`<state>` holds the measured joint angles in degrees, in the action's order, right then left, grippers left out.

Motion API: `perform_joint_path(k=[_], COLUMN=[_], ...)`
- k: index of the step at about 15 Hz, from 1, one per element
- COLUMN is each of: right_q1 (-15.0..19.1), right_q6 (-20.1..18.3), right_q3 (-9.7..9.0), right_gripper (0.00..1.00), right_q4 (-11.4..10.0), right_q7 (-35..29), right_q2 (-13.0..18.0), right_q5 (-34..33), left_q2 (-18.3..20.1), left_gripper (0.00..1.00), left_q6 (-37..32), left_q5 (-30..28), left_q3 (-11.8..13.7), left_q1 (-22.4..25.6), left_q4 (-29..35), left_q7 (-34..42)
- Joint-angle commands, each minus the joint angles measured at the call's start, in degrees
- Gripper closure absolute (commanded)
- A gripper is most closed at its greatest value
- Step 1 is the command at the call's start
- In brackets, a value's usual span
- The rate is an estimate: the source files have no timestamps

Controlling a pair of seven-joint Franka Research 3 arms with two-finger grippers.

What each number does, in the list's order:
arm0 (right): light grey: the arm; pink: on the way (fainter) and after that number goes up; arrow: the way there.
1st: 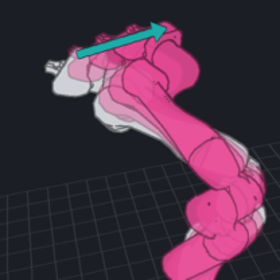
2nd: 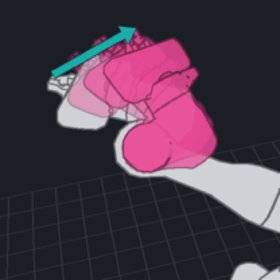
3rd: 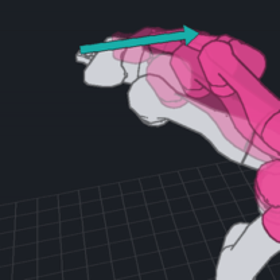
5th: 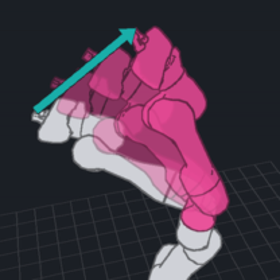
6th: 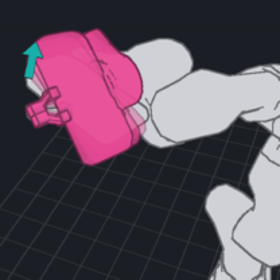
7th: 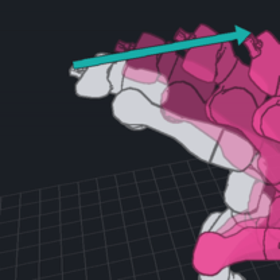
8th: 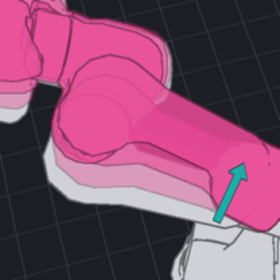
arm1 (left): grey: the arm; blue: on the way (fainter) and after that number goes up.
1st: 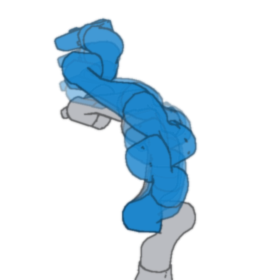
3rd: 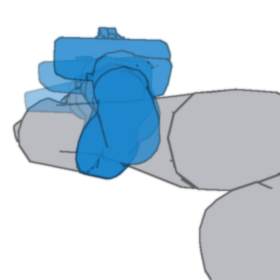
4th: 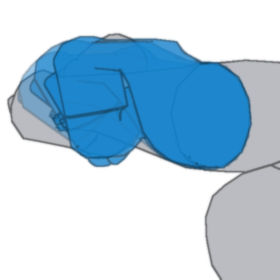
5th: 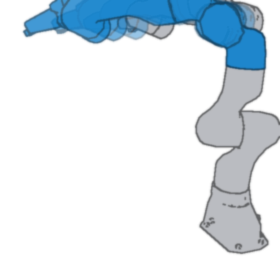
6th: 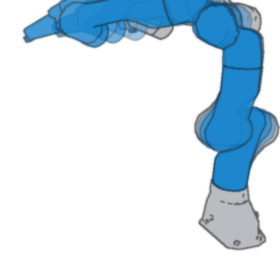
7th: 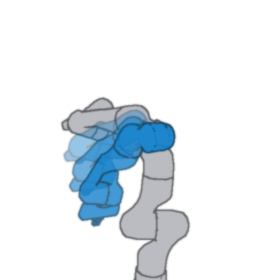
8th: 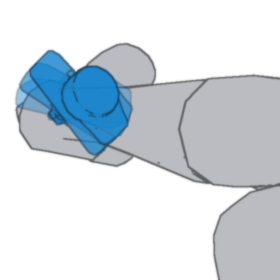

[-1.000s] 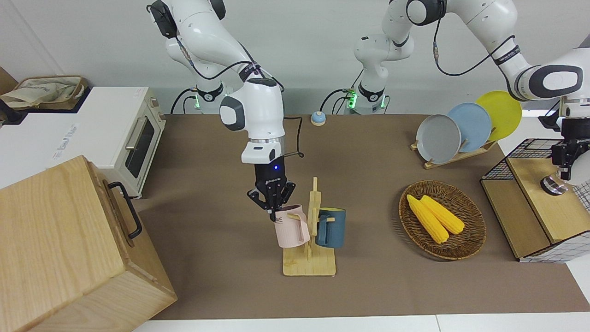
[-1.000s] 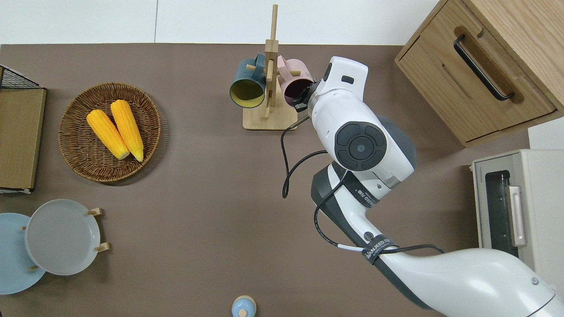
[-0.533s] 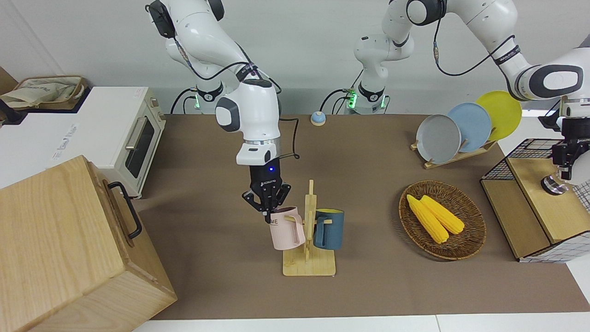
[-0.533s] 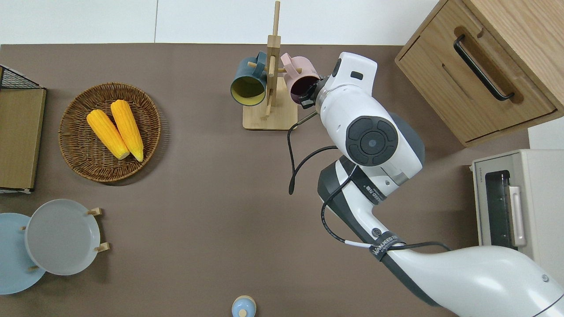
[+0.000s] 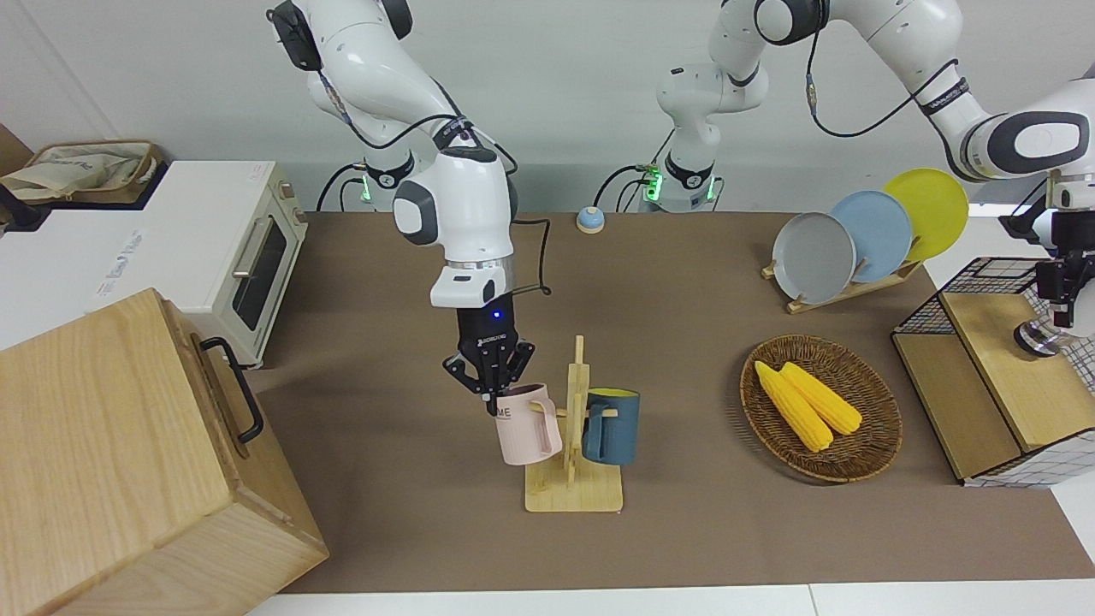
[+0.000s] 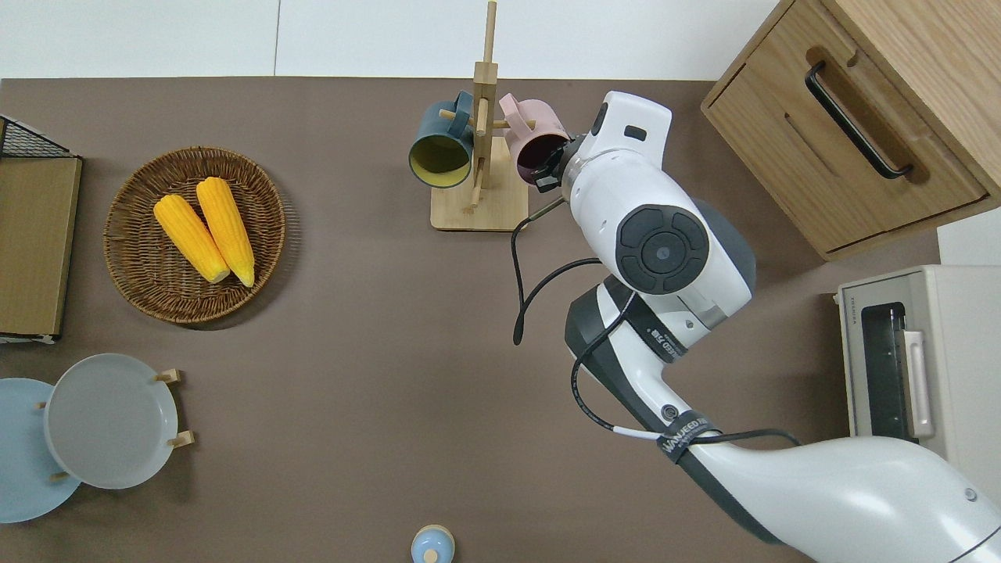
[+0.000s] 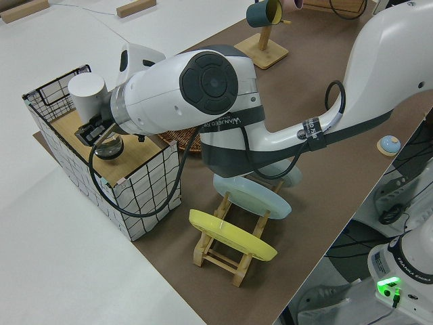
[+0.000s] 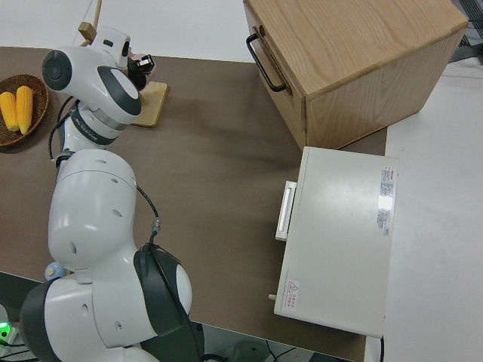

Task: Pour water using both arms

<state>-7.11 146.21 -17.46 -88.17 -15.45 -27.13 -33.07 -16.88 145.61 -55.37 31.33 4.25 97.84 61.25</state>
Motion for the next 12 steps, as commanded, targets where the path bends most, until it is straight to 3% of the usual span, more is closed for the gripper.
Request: perform_joint_path(k=[1, 10, 12], right_q1=[1.13, 4.11, 5.87], right_q6=[-3.21, -4.00, -4.36], right_q3=[-0.90, -1.08, -2.30], right_gripper=[1.000, 1.000, 1.000], right_q4=[2.30, 2.48, 2.48], right_q7=[-0.01, 1.74, 4.02], right_q2=[0.23, 1.99, 2.08], right_q5=[-0.24, 2.57, 4.32], left_q2=[1.85, 4.57, 5.80], left_gripper=[0.98, 0.98, 0.98], left_q6=[0.02, -0.24, -1.46], left_q5=[-0.27, 7.55, 9.39], left_q3=[-0.39, -0.48, -0.48], left_q1=[0.49, -0.30, -0.30], left_q4=[-0.64, -0.64, -0.64], left_q7=[-1.39, -9.74, -11.58])
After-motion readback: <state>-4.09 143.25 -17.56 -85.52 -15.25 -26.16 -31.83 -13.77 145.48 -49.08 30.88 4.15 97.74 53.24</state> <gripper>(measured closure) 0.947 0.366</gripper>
